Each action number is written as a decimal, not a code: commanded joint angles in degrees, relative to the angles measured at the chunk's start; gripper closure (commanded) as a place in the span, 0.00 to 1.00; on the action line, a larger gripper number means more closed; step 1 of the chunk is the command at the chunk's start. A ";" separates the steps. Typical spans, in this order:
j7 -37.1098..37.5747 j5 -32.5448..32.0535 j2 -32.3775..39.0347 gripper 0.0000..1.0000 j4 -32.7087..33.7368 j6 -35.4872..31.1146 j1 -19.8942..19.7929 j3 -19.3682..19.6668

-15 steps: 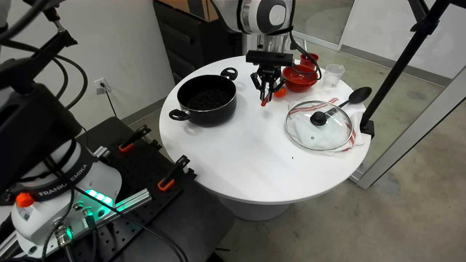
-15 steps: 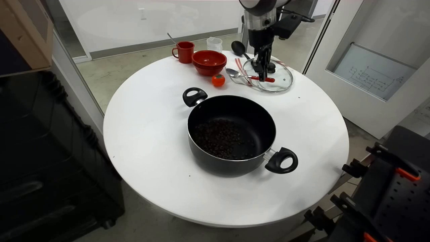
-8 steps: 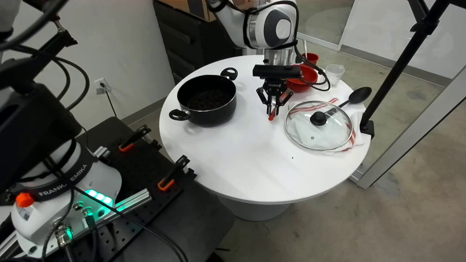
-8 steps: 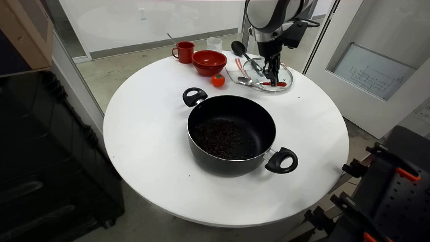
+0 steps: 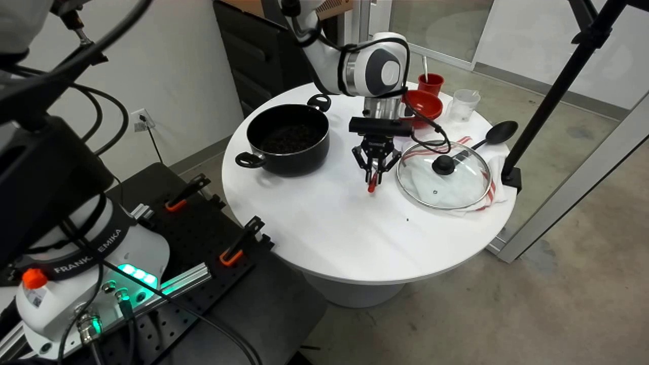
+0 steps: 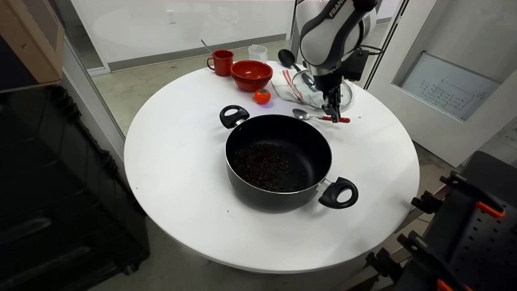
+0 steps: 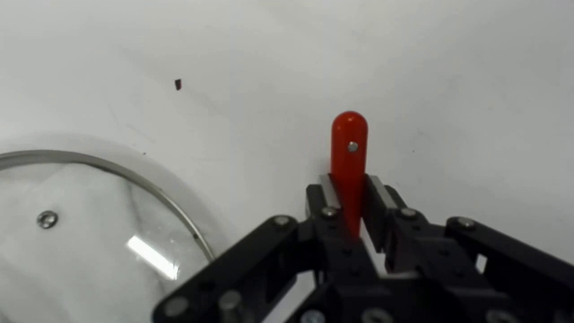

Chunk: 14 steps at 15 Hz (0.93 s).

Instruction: Place the lid on the table then use the spoon to mix in the pot

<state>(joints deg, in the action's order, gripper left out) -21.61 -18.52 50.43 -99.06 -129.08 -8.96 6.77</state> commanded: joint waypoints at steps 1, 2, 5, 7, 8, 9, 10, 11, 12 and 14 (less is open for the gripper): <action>-0.82 -1.02 2.90 0.95 0.78 -1.64 -0.39 -0.49; -0.65 -0.90 3.22 0.95 0.78 -1.64 -0.33 -0.49; 0.17 -0.32 3.24 0.55 0.96 -0.05 0.04 -0.48; 0.60 0.32 2.58 0.42 1.07 2.31 0.37 -0.71; 0.89 0.68 1.99 0.35 1.05 3.91 0.61 -0.85; 1.24 1.32 0.90 0.27 1.01 6.30 0.88 -1.18; 1.55 2.24 -0.99 0.20 0.76 9.31 1.15 -1.78; 2.21 2.94 -2.56 0.12 0.81 12.07 1.54 -2.15; 3.39 3.80 -4.80 0.06 0.78 14.26 1.99 -2.67; 5.81 5.19 -8.58 0.00 1.57 16.95 2.89 -3.58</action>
<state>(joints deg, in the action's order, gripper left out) -18.88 -15.55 48.10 -97.34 -117.07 -7.48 4.23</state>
